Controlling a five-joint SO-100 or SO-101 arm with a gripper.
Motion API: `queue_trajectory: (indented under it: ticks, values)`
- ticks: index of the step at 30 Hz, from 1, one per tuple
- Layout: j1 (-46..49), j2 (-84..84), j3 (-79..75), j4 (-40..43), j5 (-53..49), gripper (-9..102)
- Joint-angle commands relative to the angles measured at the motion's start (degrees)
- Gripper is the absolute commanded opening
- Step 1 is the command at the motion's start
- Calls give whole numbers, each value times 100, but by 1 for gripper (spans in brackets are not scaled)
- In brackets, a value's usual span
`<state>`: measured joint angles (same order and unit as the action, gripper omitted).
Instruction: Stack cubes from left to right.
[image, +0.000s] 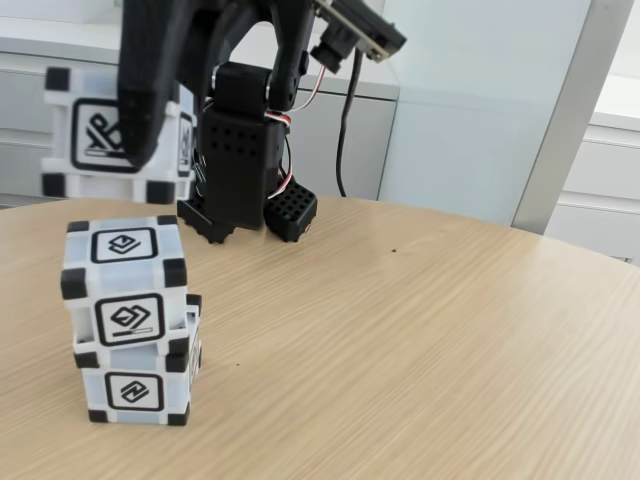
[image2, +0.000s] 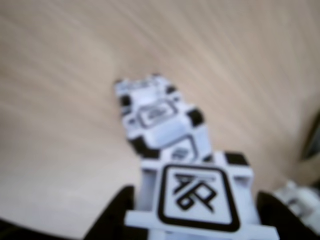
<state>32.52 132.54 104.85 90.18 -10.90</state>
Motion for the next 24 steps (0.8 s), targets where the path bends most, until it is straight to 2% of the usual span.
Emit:
queue_trajectory:
  ticks: [1,24]
  values:
    - [158,-62,-211,-202,-35,0]
    - [53,-281,-185,-202,-396,2]
